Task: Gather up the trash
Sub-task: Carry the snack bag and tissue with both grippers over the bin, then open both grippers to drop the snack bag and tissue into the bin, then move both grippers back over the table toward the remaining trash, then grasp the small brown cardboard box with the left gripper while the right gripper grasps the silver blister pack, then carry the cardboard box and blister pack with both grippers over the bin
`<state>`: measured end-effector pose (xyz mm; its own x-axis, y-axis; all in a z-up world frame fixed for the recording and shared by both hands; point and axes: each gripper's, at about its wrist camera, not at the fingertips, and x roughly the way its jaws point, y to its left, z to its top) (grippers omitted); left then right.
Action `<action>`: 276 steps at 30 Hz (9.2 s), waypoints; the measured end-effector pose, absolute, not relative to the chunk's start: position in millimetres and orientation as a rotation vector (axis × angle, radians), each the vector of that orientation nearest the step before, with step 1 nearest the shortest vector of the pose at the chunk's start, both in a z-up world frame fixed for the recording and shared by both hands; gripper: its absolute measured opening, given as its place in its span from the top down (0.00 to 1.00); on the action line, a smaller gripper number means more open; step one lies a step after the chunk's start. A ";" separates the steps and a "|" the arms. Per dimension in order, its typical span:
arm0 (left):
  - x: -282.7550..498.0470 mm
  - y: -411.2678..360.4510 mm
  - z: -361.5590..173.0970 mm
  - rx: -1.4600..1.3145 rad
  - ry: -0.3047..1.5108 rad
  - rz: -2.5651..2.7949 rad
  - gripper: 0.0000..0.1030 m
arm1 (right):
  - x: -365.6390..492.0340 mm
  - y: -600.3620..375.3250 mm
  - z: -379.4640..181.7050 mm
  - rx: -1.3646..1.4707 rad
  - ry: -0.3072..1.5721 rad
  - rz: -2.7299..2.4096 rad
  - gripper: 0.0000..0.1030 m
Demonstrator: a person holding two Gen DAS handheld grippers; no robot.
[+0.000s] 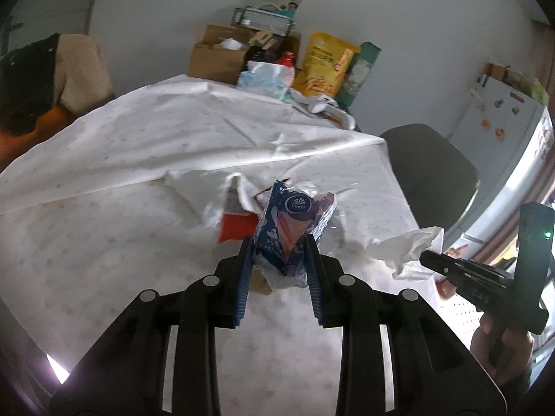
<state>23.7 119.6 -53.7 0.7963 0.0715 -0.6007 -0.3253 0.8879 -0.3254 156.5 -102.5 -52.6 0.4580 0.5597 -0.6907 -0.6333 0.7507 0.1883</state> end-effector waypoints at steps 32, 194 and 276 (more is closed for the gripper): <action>130.9 -46.0 -43.2 -0.273 0.694 -0.130 0.72 | 164.1 -285.4 -42.7 0.042 0.742 0.419 0.98; 27.5 134.2 -86.5 -0.597 0.642 0.214 0.68 | 141.5 -91.7 -75.7 -0.023 0.819 0.764 0.17; 125.7 -20.3 -56.8 -0.390 0.709 -0.112 0.68 | 177.4 -289.9 -102.7 0.145 0.907 0.339 0.74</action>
<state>125.7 -20.3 -56.8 0.7567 -0.2310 -0.6116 -0.0306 0.9220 -0.3860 177.4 -289.9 -102.7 0.5677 0.3483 -0.7459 -0.2272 0.9372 0.2647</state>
